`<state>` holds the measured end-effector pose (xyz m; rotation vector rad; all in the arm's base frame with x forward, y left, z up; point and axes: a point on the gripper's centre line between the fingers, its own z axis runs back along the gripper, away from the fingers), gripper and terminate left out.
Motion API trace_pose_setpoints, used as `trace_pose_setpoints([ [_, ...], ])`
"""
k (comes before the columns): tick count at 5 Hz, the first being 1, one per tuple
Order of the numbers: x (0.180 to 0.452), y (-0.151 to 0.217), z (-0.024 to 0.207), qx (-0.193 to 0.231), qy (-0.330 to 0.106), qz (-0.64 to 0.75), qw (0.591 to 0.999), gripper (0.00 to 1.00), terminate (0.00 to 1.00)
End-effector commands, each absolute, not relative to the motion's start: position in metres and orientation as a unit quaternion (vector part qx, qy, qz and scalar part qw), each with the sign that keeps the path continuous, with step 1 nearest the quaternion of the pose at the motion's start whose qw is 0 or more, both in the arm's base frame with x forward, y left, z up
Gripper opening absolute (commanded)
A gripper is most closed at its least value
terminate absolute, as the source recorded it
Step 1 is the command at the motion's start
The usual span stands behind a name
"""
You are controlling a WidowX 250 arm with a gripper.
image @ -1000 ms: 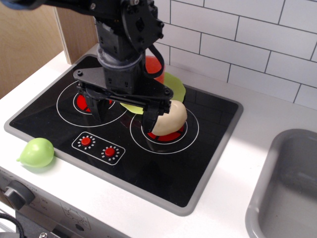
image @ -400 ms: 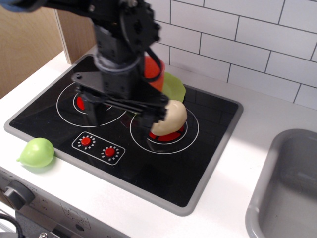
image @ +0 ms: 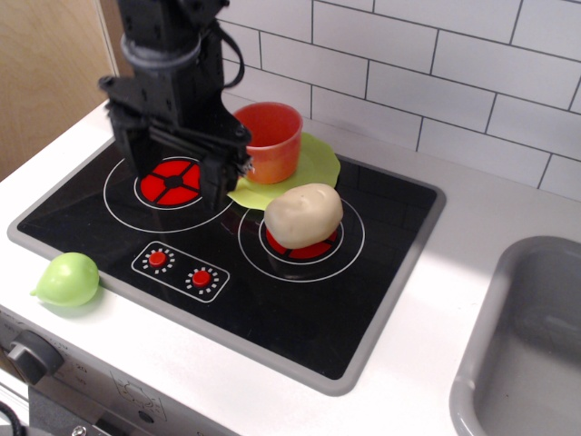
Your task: Take cup off plate
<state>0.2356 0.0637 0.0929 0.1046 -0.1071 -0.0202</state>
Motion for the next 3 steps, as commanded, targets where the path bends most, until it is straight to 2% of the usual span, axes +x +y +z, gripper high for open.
trace_pose_setpoints([
  [1,0.268,0.08,0.099,0.04,-0.076,-0.074,0.994,1.0,0.0],
  [3,0.275,0.069,0.086,0.028,-0.095,-0.089,0.991,1.0,0.0],
])
